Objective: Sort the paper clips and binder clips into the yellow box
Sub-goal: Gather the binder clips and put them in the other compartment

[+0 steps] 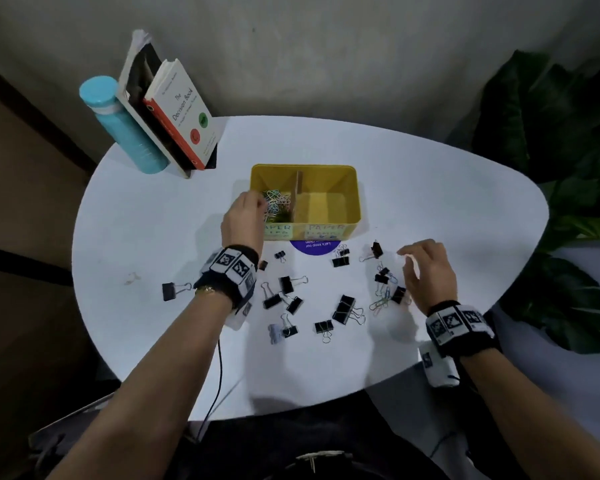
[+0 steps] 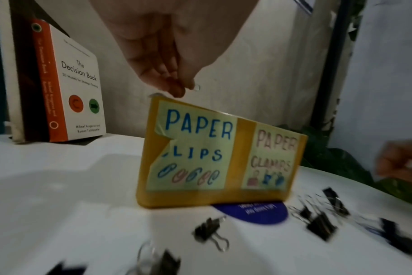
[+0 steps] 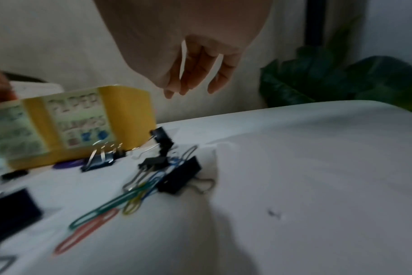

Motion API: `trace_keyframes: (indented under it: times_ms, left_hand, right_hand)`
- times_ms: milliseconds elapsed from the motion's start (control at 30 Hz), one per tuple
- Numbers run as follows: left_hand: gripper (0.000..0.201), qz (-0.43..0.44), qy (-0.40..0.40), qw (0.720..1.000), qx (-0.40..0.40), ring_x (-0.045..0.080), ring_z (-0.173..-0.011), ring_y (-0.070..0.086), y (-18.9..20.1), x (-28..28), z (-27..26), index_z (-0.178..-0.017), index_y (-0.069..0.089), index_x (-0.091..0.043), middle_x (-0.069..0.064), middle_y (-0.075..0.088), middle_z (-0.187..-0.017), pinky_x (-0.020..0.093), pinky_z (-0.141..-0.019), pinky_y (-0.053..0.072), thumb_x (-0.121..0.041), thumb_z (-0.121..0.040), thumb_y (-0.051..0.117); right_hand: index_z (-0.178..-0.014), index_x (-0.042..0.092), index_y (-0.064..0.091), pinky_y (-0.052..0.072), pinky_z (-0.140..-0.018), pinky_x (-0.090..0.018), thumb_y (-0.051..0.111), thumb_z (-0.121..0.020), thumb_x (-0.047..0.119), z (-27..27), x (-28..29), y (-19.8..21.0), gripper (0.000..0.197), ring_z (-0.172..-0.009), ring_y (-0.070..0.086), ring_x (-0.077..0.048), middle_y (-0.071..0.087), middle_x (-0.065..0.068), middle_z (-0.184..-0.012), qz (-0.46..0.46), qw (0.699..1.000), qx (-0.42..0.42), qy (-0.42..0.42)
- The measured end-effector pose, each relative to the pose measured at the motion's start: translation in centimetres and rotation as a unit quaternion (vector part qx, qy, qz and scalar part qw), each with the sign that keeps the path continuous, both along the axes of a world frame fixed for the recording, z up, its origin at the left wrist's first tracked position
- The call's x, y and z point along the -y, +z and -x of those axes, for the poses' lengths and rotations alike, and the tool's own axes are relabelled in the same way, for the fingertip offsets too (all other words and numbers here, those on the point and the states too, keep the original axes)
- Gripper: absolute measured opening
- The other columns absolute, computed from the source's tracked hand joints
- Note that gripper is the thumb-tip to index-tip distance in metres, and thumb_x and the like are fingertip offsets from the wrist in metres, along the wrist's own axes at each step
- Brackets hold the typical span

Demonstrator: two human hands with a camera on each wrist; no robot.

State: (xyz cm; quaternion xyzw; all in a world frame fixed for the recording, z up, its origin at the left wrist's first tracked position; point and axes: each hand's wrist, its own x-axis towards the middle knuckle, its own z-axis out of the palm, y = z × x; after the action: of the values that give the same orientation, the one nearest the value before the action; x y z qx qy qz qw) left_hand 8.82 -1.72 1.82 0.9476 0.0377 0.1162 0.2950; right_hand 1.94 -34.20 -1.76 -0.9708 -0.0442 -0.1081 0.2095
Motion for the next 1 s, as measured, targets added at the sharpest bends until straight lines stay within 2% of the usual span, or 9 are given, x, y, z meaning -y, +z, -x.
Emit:
trace_keyframes:
  times_ms: [133,267,367,433,500,633,767,867,1000]
  left_hand:
    - [0.012,-0.085,0.013,0.992,-0.093,0.033,-0.088,0.059,-0.1,1.1,-2.7,-0.094,0.066,-0.008,0.015,0.067,-0.095,0.037,-0.069,0.046,-0.014,-0.089,0.057]
    - [0.017,-0.138,-0.041,0.989,0.044,0.033,-0.097,0.051,-0.3,4.2,-0.7,-0.097,0.065,-0.006,0.011,0.065,-0.099,0.041,-0.076,0.046,-0.013,-0.088,0.052]
    - [0.023,-0.101,-0.247,0.963,0.046,0.025,-0.095,0.053,-0.6,9.2,2.9,-0.098,0.065,-0.010,0.006,0.067,-0.095,0.041,-0.077,0.050,-0.024,-0.090,0.049]
    - [0.036,-0.096,-0.383,0.917,-0.052,0.022,-0.096,0.053,-1.4,12.0,5.4,-0.102,0.063,-0.013,0.005,0.065,-0.099,0.038,-0.077,0.050,-0.042,-0.089,0.046]
    - [0.044,-0.121,-0.444,0.878,-0.133,0.021,-0.098,0.049,-2.7,13.7,7.2,-0.108,0.061,-0.016,0.005,0.060,-0.104,0.036,-0.076,0.047,-0.052,-0.085,0.052]
    - [0.045,-0.234,-0.458,0.838,-0.183,0.026,-0.112,0.043,-4.4,15.2,9.0,-0.128,0.048,-0.017,0.007,0.051,-0.122,0.039,-0.083,0.041,-0.038,-0.088,0.055]
    - [0.057,-0.322,-0.467,0.810,-0.152,0.030,-0.120,0.038,-5.2,15.4,10.5,-0.142,0.027,-0.020,0.009,0.040,-0.138,0.042,-0.088,0.039,-0.044,-0.094,0.042]
    - [0.059,-0.347,-0.456,0.808,-0.134,0.029,-0.116,0.043,-5.9,14.5,11.5,-0.138,0.034,-0.015,0.007,0.044,-0.135,0.041,-0.087,0.043,-0.047,-0.090,0.045]
    - [0.062,-0.347,-0.442,0.821,-0.103,0.021,-0.096,0.057,-6.6,12.4,11.7,-0.126,0.051,-0.014,0.000,0.059,-0.118,0.034,-0.072,0.050,-0.053,-0.078,0.060]
  right_hand:
    - [-0.091,0.016,0.065,0.048,-0.061,-0.034,0.057,-0.083,0.001,0.2,2.4,-0.7,0.018,-0.089,0.054,-0.025,0.058,-0.005,-0.091,-0.045,0.997,-0.031,-0.046]
    - [-0.101,0.025,0.064,0.048,-0.070,-0.031,0.068,-0.083,0.021,1.1,3.6,-1.4,0.019,-0.089,0.054,-0.017,0.059,0.001,-0.096,-0.069,0.991,-0.117,-0.007]
    - [-0.105,0.034,0.065,0.047,-0.068,-0.029,0.075,-0.075,0.038,2.0,4.0,-1.5,0.032,-0.086,0.055,-0.011,0.057,0.003,-0.099,-0.079,0.980,-0.181,0.022]
    - [-0.099,0.031,0.068,0.048,-0.067,-0.030,0.079,-0.071,0.039,2.2,4.1,-1.6,0.031,-0.080,0.058,-0.011,0.059,0.002,-0.096,-0.095,0.974,-0.205,0.027]
    - [-0.089,0.026,0.071,0.052,-0.068,-0.034,0.082,-0.069,0.034,2.2,4.0,-1.7,0.024,-0.072,0.061,-0.013,0.063,0.001,-0.088,-0.108,0.968,-0.221,0.038]
    - [-0.073,0.016,0.072,0.055,-0.068,-0.042,0.083,-0.068,0.015,2.1,4.4,-2.0,0.012,-0.064,0.065,-0.018,0.066,-0.004,-0.078,-0.158,0.960,-0.231,0.026]
    - [-0.083,0.017,0.074,0.054,-0.070,-0.037,0.078,-0.072,0.009,1.8,5.6,-2.5,0.013,-0.078,0.063,-0.018,0.065,-0.003,-0.088,-0.137,0.976,-0.167,0.005]
    - [-0.102,0.026,0.073,0.042,-0.067,-0.024,0.072,-0.078,0.012,1.4,5.3,-2.6,0.028,-0.102,0.046,-0.017,0.062,0.000,-0.108,-0.012,0.996,-0.087,0.033]
    - [-0.104,0.019,0.072,0.049,-0.068,-0.027,0.075,-0.077,0.016,0.7,3.2,-2.7,0.028,-0.102,0.044,-0.018,0.067,-0.002,-0.102,0.025,0.991,-0.086,0.099]
